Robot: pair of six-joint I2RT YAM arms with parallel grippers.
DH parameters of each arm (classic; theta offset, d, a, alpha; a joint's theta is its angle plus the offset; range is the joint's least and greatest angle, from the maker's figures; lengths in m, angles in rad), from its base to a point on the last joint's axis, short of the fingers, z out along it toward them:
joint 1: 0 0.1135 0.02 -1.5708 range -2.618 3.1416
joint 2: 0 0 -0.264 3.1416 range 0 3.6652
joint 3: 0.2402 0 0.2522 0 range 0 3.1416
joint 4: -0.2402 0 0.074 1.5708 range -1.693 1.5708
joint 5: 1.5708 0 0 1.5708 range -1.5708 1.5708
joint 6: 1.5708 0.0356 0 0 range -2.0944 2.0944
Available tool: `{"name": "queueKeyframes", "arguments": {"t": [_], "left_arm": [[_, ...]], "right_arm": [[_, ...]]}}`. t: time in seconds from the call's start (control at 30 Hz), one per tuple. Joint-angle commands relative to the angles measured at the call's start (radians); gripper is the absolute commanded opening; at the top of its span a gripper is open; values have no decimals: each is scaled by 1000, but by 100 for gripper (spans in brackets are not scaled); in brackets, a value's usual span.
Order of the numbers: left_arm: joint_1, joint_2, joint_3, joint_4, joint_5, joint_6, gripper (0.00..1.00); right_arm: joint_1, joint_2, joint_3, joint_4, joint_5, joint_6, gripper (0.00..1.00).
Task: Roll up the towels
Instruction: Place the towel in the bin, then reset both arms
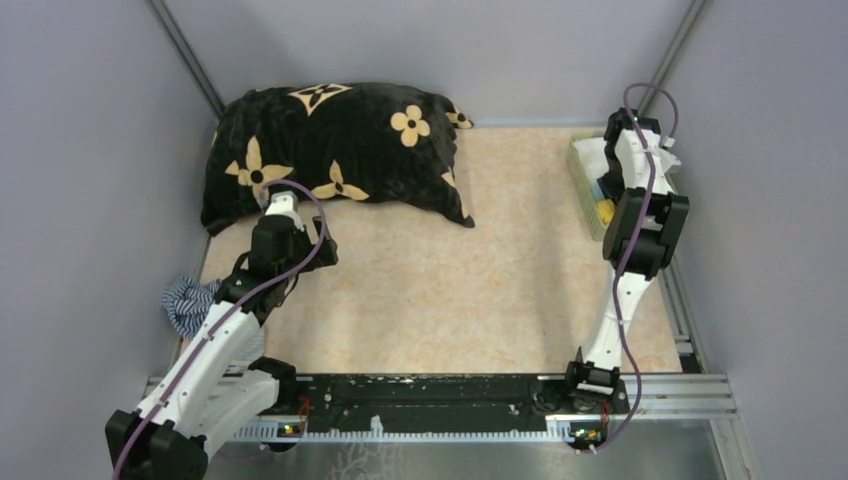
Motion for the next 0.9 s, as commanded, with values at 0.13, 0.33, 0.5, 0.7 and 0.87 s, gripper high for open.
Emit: {"name": "queueKeyframes", "arguments": {"t": [0.13, 0.33, 0.5, 0.7, 0.87], "left_arm": [[-6, -28, -17, 31, 21, -2, 98], [-7, -30, -15, 26, 20, -3, 99], [-7, -35, 3, 15, 3, 9, 99], [-5, -50, 79, -42, -14, -1, 100], [-5, -92, 121, -54, -17, -12, 100]], "right_arm": [[5, -145, 56, -43, -23, 34, 59], [5, -176, 55, -41, -47, 7, 60], [4, -343, -48, 97, -87, -115, 70], [2, -725, -388, 374, -156, -312, 92], [1, -1031, -624, 540, -249, -422, 99]]}}
